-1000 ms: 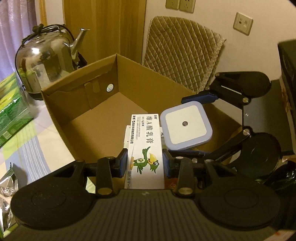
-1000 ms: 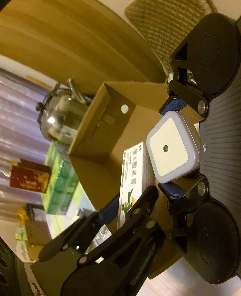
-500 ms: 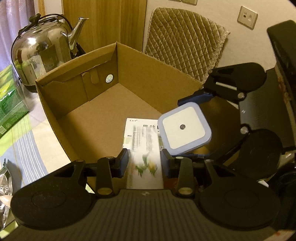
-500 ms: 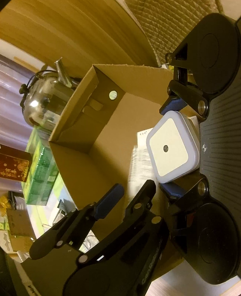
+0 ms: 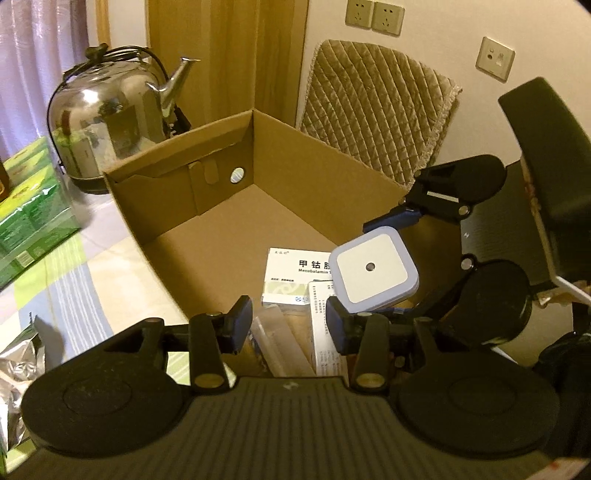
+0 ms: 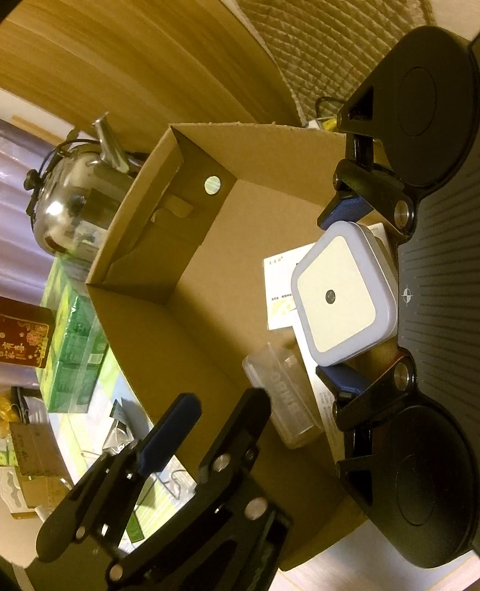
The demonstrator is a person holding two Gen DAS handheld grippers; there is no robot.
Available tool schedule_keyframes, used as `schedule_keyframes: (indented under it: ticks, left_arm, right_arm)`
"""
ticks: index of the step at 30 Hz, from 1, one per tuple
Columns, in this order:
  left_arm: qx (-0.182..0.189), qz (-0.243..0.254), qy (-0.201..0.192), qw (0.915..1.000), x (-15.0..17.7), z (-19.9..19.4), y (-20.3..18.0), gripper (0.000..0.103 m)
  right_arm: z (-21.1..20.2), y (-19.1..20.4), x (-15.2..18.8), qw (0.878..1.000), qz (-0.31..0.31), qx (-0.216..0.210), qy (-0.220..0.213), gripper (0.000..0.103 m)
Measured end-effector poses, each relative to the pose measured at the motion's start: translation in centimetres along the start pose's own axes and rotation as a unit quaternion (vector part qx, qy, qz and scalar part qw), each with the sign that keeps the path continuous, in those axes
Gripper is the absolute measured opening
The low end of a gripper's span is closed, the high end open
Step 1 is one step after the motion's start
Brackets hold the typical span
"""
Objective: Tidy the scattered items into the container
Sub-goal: 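Open both grippers to drop cream box and night light into cardboard box, then move both grippers back over the table toward green spray box and clear rack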
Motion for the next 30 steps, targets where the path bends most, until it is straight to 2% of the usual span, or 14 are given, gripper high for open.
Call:
schedule_keyframes:
  ticks: [5, 7, 11, 14, 17, 20, 25, 30]
  left_arm:
    - [-0.005, -0.005, -0.007, 1.0, 0.2, -1.0, 0.3, 0.038]
    - [-0.006, -0.008, -0.009, 0.9999, 0.3, -1.4, 0.3, 0.039]
    - [-0.008, -0.012, -0.016, 0.9998, 0.5, -2.3, 0.5, 0.041]
    - [-0.01, -0.017, -0.026, 0.9995, 0.7, -3.4, 0.7, 0.044]
    - [-0.013, -0.022, -0.038, 0.999, 0.8, -4.8, 0.9, 0.048]
    - [-0.021, -0.025, -0.048, 0.9983, 1.0, -6.3, 1.2, 0.054]
    - [-0.04, -0.03, -0.062, 0.9968, 2.0, -9.3, 1.7, 0.075]
    - [-0.069, -0.039, -0.063, 0.9949, 4.8, -12.6, 2.8, 0.088]
  right_arm:
    - [-0.2, 0.3, -0.1, 1.0, -0.005, 0.005, -0.004, 0.077]
    - [-0.4, 0.4, -0.2, 1.0, -0.007, 0.011, -0.008, 0.083]
    - [-1.1, 0.3, -0.6, 1.0, -0.004, 0.014, -0.017, 0.087]
    - [-2.0, 0.6, -0.9, 0.999, -0.006, 0.018, -0.027, 0.099]
    - [-3.3, 1.0, -1.3, 0.999, -0.007, 0.027, -0.043, 0.101]
    - [-4.6, 1.3, -1.6, 0.998, -0.004, 0.035, -0.055, 0.101]
    - [-7.0, 2.5, -2.2, 0.996, 0.02, 0.042, -0.075, 0.101]
    - [-9.4, 4.9, -2.7, 0.994, 0.045, 0.036, -0.097, 0.101]
Point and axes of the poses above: each gripper's, at about its wrist camera, not at the fingertips, and z roughly the way its jaws point, y to its left, x to its underside, the point moved 4 cm from there along z, roughly the way its jaws point, and after that the axes turned 12 degrees about -y, right-handed, at the moved point
